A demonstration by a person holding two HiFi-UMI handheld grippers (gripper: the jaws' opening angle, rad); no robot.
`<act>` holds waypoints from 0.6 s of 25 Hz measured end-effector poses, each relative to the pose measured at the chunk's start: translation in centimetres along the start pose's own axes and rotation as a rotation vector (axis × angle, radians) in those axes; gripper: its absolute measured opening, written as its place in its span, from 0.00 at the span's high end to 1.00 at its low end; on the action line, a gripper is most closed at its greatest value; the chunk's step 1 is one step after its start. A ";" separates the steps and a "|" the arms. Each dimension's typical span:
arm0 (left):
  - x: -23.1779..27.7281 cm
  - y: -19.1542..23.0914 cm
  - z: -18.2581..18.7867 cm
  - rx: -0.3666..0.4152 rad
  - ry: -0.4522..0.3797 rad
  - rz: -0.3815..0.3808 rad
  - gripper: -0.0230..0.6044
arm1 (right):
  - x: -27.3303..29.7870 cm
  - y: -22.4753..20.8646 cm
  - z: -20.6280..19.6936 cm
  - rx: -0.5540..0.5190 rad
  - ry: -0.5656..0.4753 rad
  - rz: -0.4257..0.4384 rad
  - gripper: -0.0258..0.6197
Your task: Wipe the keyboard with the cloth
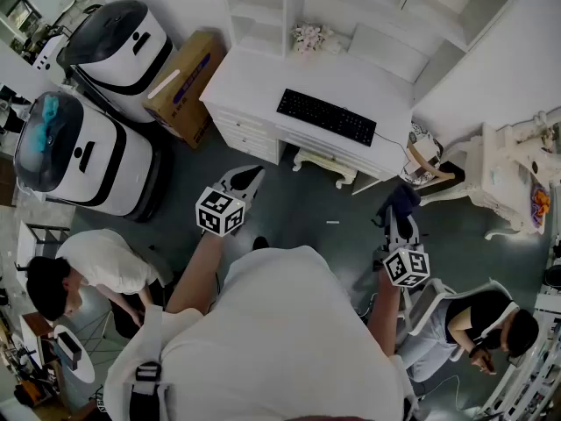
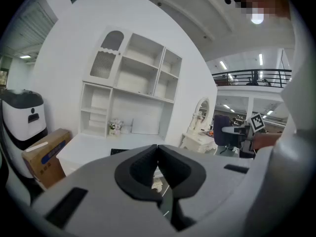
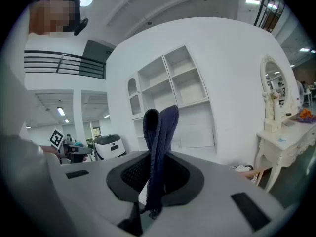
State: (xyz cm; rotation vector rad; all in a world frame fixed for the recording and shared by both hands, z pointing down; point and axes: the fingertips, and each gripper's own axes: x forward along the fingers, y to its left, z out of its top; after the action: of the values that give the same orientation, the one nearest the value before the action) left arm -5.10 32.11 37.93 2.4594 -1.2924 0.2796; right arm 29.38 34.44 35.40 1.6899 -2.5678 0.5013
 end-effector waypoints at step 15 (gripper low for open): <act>0.0 0.8 0.3 0.002 -0.009 -0.016 0.95 | 0.5 0.9 0.1 -0.004 -0.006 -0.011 0.86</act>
State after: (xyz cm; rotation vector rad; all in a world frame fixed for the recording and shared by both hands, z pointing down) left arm -5.76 31.53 37.82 2.4745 -1.2759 0.2667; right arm 28.42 34.31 35.22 1.7058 -2.5609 0.4907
